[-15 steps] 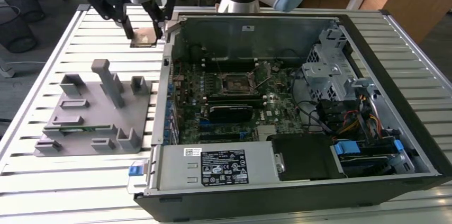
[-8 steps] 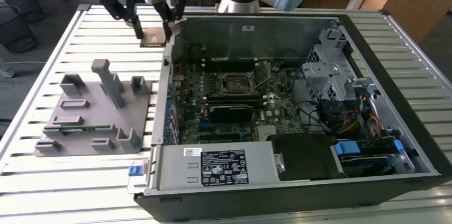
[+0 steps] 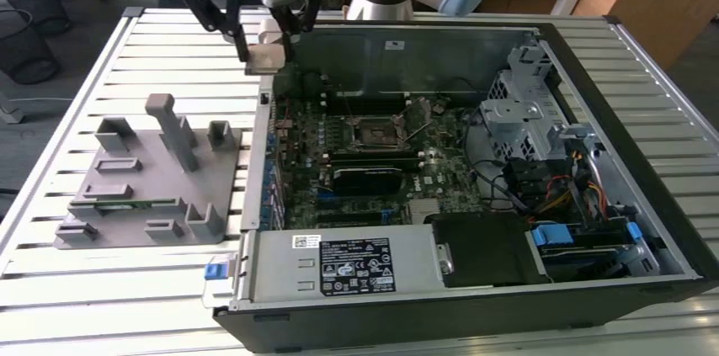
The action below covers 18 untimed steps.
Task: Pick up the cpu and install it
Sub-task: 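Pick up the cpu and move it towards the insertion slot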
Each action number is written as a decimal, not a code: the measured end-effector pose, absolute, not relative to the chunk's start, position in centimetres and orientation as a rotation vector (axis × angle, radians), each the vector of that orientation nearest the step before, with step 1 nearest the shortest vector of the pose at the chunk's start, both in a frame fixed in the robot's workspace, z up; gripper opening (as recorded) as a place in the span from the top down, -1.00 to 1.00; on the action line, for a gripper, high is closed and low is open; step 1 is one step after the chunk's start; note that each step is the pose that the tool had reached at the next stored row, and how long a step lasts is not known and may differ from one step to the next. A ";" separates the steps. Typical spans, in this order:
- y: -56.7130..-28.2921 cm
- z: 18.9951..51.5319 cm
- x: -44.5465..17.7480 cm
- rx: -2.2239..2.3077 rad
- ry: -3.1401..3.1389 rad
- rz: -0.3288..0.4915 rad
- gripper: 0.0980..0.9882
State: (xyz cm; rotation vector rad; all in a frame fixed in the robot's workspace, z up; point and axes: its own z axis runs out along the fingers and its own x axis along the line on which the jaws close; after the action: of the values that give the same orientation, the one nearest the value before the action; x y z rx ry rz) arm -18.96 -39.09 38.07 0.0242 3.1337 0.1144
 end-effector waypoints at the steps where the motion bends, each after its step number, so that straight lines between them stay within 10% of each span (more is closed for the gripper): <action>1: -39.1 38.1 -18.7 0.024 3.134 0.115 0.01; 18: -38.8 37.9 -13.7 0.024 3.133 0.122 0.01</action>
State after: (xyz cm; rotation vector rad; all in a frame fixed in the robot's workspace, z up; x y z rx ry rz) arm -13.66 -38.79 37.93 0.0240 3.1335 0.1217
